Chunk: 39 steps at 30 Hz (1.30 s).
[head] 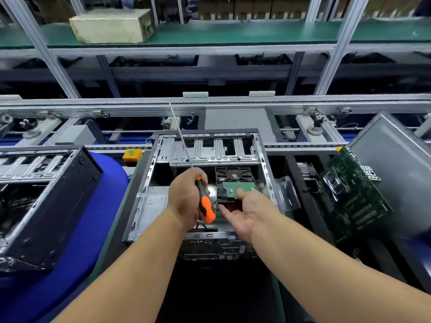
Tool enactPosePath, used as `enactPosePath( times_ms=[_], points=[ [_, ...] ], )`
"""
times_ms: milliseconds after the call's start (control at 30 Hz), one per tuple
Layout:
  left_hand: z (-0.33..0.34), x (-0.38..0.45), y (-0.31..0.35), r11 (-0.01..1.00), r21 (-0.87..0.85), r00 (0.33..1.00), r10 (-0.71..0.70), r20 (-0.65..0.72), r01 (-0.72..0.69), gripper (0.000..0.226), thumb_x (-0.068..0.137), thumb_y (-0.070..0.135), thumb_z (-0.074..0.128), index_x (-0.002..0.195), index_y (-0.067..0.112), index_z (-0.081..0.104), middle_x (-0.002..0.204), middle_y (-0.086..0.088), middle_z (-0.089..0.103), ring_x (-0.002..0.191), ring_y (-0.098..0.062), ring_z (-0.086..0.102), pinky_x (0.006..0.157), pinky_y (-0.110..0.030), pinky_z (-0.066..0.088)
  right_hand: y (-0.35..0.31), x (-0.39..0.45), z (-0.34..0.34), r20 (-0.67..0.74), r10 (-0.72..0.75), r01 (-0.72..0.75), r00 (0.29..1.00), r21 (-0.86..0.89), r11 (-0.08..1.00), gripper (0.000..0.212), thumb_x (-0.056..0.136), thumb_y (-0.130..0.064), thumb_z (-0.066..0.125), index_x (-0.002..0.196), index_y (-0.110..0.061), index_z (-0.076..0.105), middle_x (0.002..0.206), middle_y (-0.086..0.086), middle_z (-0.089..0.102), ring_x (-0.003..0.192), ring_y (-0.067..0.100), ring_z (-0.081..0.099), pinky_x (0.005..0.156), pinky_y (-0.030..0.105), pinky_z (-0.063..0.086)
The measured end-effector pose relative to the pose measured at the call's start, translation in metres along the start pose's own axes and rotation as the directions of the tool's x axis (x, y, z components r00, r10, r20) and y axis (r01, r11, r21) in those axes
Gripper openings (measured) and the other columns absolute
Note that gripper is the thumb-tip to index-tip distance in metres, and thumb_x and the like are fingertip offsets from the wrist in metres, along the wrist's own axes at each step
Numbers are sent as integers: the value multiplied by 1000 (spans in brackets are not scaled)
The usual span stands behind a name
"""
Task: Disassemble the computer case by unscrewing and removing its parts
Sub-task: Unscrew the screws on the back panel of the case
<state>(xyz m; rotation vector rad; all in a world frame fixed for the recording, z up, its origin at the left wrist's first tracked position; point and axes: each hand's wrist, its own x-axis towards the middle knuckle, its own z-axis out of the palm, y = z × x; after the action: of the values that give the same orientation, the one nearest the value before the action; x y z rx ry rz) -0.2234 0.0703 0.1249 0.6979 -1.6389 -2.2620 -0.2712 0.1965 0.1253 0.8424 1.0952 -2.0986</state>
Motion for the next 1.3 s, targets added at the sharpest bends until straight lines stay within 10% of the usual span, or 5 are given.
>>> enactPosePath(
  times_ms=[200, 500, 800, 1033, 1300],
  points=[
    [38, -11, 32, 999, 38, 992, -6, 125, 1, 13, 71, 23, 54, 61, 14, 53, 60, -7, 46, 47, -19, 40, 42, -28, 35, -29, -38, -22, 97, -199, 218, 975, -274, 937, 20, 101, -17, 59, 113, -1, 62, 85, 14, 76, 66, 26, 69, 59, 36, 58],
    [137, -43, 13, 997, 53, 960, -66, 271, 54, 13, 74, 22, 54, 62, 17, 55, 62, -5, 45, 50, -20, 39, 43, -28, 33, -131, -52, -119, 159, -518, 530, 840, -443, 724, 4, 90, -19, 69, 92, -18, 66, 72, 3, 74, 62, 21, 73, 61, 46, 63],
    [274, -89, -55, 991, 90, 955, -120, 271, 99, 16, 74, 26, 53, 61, 17, 52, 62, -10, 37, 47, -22, 34, 49, -30, 26, -210, -74, -270, 121, -555, 492, 823, -640, 590, 23, 69, -36, 73, 85, -19, 73, 89, 13, 75, 89, 42, 72, 76, 68, 58],
    [354, -125, -110, 980, 104, 956, -191, 225, 171, 20, 74, 29, 53, 57, 20, 52, 57, -6, 37, 41, -21, 35, 45, -27, 28, -246, -76, -380, 154, -638, 415, 755, -865, 282, 22, 83, -36, 70, 86, -14, 70, 80, -2, 74, 81, 23, 69, 68, 33, 52],
    [386, -146, -134, 976, 113, 971, -198, 133, 184, 17, 72, 28, 54, 59, 18, 51, 59, -8, 36, 48, -23, 35, 53, -34, 26, -262, -54, -440, 168, -609, 235, 775, -972, 32, 22, 84, -34, 61, 75, -14, 55, 71, 1, 65, 72, 25, 61, 66, 40, 50]
  ],
)
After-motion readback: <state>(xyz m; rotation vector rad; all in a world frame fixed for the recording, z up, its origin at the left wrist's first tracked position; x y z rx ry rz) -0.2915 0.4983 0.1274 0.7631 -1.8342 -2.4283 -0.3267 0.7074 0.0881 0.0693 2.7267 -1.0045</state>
